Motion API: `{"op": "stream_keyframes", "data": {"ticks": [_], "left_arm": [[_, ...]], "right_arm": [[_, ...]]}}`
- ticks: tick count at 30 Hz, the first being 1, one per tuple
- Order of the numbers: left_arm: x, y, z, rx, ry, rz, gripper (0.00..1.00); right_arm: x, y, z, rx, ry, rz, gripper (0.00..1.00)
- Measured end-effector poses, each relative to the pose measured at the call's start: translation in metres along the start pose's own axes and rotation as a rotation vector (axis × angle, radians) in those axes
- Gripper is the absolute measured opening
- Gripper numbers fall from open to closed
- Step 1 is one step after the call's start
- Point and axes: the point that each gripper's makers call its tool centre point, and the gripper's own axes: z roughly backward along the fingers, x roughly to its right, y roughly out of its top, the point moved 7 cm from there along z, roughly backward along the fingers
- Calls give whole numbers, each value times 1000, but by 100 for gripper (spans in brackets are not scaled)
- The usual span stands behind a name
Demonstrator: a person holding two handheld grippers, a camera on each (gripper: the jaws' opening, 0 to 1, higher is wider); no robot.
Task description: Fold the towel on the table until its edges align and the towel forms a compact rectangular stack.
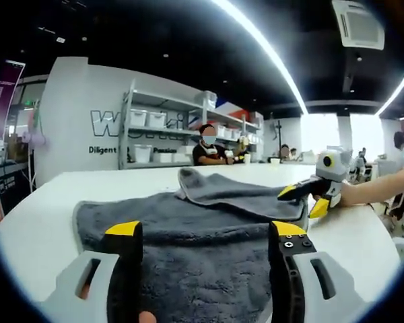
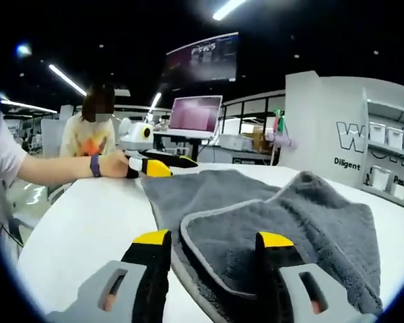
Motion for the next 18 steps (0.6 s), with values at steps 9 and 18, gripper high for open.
{"op": "stream_keyframes", "data": {"ticks": [9,18], "left_arm": [[0,-1,-1,-2,3,-1,75],[1,-2,0,-9,11,-8,75]], "right_arm": [[-6,6,-10,17,26,66,35],[-18,2,-24,-53,75,173,24]]}}
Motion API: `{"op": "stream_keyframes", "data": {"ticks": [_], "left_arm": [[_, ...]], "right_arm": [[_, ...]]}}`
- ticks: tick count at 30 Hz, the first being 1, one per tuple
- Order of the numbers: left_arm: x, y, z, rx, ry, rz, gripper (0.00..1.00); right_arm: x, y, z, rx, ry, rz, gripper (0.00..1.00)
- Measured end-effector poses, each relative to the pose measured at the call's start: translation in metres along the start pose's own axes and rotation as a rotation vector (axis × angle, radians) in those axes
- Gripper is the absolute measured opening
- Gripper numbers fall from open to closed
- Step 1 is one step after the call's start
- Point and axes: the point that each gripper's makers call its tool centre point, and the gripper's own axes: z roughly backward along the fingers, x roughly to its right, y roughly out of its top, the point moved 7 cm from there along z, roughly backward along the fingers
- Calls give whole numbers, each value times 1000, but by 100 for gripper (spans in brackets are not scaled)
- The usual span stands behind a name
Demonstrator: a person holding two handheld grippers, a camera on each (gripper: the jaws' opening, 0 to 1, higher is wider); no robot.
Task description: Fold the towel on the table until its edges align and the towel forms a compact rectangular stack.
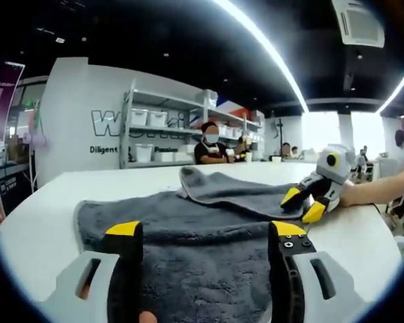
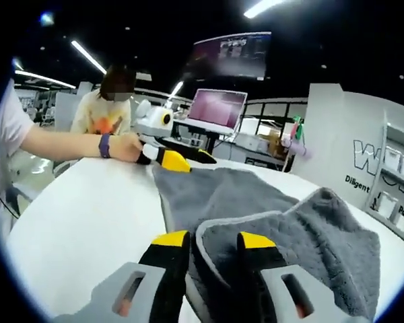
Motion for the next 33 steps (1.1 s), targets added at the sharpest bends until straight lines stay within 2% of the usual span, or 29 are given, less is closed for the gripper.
{"op": "stream_keyframes", "data": {"ticks": [2,7,8,11,19,24,33], "left_arm": [[0,0,0,1,0,2,75],[-2,1,-1,1,1,5,74],[-3,1,-1,1,1,5,74],[-4,1,-1,0,1,6,74],[-6,1,-1,1,0,9,74],[-7,2,-1,3,-1,13,74],[-6,2,-1,4,-3,16,74]], "right_arm": [[0,-1,0,-6,1,12,21],[2,0,4,7,7,1,3],[2,0,5,21,12,-27,0],[3,2,8,59,26,-111,0],[2,6,11,108,61,-173,0],[5,14,17,202,78,-235,0],[6,29,28,370,124,-298,0]]}}
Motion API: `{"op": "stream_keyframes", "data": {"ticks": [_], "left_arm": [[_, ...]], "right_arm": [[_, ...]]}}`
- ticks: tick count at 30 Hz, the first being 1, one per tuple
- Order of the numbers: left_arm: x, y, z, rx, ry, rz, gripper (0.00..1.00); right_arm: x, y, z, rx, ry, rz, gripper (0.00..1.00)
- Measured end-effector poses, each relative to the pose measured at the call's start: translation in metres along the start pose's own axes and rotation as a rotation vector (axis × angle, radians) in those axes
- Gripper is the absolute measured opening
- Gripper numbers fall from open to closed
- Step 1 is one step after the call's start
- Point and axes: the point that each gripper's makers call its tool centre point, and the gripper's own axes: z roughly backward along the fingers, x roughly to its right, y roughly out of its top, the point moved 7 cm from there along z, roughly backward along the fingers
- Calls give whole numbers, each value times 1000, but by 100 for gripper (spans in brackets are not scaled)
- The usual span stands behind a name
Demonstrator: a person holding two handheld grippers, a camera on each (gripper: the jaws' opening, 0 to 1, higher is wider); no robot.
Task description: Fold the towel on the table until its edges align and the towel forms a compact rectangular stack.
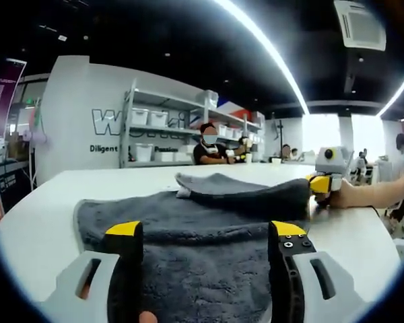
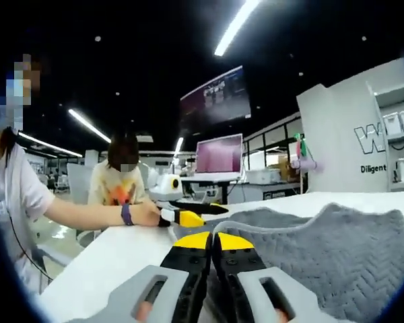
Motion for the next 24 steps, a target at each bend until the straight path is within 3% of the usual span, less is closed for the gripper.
{"op": "stream_keyframes", "data": {"ticks": [3,10,16,24], "left_arm": [[0,0,0,0,0,0,74],[1,0,0,0,1,0,74],[-1,0,0,-2,2,0,74],[0,-1,1,-3,4,-1,74]], "right_arm": [[-2,3,0,33,19,-9,0],[-6,2,-6,25,40,24,0],[-12,-17,-15,-137,39,101,0],[-19,-25,-16,-196,41,126,0]]}}
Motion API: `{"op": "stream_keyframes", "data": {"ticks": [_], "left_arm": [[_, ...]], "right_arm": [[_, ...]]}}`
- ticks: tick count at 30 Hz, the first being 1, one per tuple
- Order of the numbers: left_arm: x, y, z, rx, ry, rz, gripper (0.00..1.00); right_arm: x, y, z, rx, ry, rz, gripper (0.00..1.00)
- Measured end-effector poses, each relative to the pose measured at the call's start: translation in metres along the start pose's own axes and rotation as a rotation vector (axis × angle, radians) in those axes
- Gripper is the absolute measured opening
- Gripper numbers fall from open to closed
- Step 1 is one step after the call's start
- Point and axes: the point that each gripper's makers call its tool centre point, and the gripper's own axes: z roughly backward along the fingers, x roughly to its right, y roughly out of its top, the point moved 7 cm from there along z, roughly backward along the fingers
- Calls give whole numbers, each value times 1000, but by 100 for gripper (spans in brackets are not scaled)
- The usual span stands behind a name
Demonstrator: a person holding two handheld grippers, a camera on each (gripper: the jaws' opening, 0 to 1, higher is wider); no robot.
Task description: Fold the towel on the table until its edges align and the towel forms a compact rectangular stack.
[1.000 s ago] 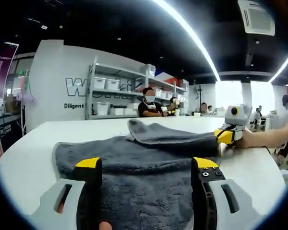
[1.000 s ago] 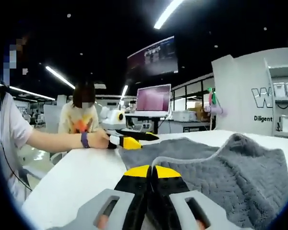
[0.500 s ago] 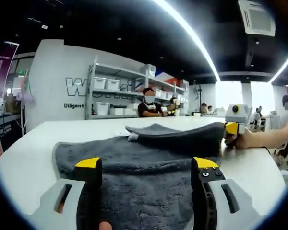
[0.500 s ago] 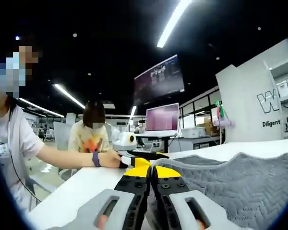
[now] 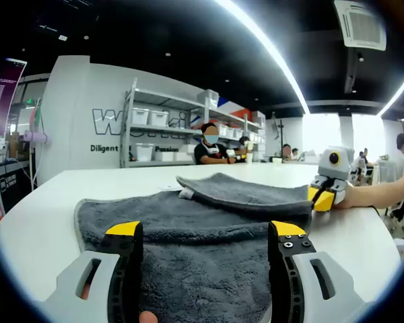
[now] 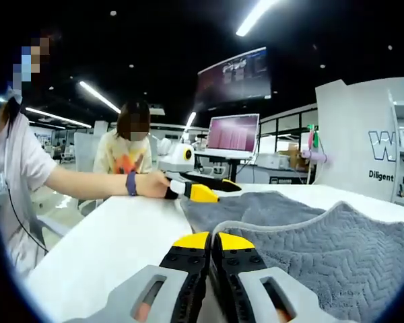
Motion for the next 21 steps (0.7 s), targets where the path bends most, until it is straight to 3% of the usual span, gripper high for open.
{"op": "stream_keyframes", "data": {"ticks": [14,21], "left_arm": [[-1,0,0,-3,2,-2,74],[-1,0,0,-3,1,-2,74]], "right_arm": [[-5,-13,-6,-112,16,42,4],[-3,-13,-5,-111,12,31,6]]}}
